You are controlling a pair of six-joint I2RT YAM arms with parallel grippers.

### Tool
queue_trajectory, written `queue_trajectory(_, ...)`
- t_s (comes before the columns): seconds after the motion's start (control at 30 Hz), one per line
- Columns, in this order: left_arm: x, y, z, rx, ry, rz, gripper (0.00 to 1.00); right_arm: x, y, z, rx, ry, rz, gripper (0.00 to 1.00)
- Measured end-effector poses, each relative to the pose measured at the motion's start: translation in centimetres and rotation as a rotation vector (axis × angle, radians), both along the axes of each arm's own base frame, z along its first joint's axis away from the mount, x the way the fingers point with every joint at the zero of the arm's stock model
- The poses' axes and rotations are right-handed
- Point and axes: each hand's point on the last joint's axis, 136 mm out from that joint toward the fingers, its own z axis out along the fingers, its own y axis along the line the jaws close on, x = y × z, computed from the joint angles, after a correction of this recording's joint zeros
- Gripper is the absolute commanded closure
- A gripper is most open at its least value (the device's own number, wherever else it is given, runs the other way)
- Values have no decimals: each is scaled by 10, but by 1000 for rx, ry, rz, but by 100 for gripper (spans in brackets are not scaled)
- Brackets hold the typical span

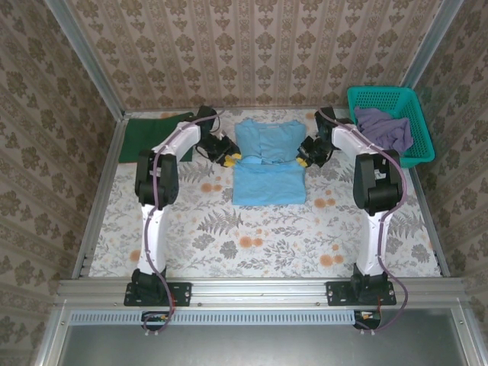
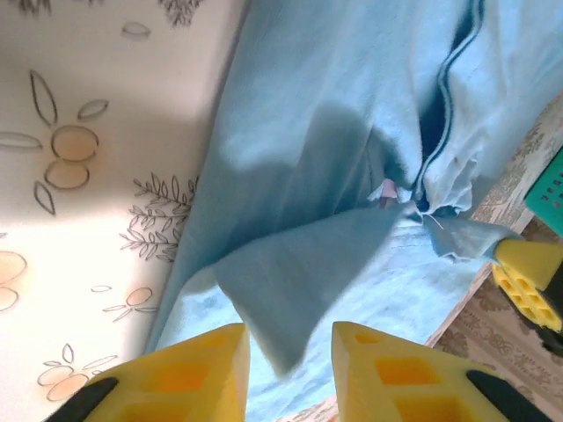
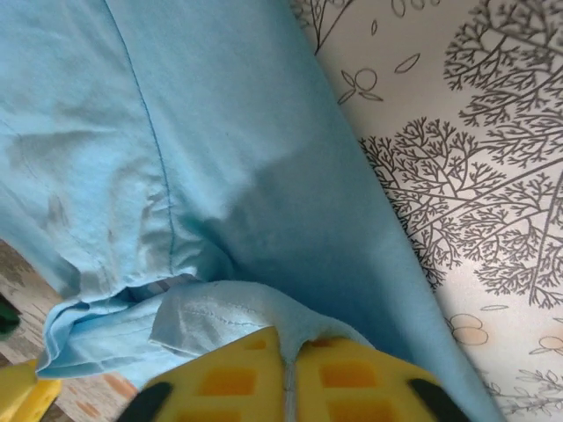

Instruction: Fold and stack the t-shirts

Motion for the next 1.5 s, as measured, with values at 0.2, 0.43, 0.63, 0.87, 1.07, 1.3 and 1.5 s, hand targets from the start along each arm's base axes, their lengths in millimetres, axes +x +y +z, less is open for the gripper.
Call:
queue_trajectory(0.2,18,8,9,7,-40,55,50,14,-15,17,-5,-36,-15,50)
queue_trajectory(0.43,-26,11,37,55,-97,9,55,-45,-15,43,26,-104,10,57)
queue_trajectory(0.63,-108,-38,47,21,-128,-193,69,-114,44,56,117,-195,141,71)
queue_trajectory(0.87,-141,-62,-17,71,-41,-316,72,-131,54,-4,96,-94,154,78)
queue_trajectory(1.07,-139,-48,-48,146,-58,-371,74,-135,46,-41,41,-34,156,79)
queue_trajectory(1.3,-162,-31,-52,161,-129,-447,74,-150,43,-45,46,-37,165,79)
queue_trajectory(1.5,-212,-14,-53,165,-118,-527,71,-196,47,-46,61,-7,209,78)
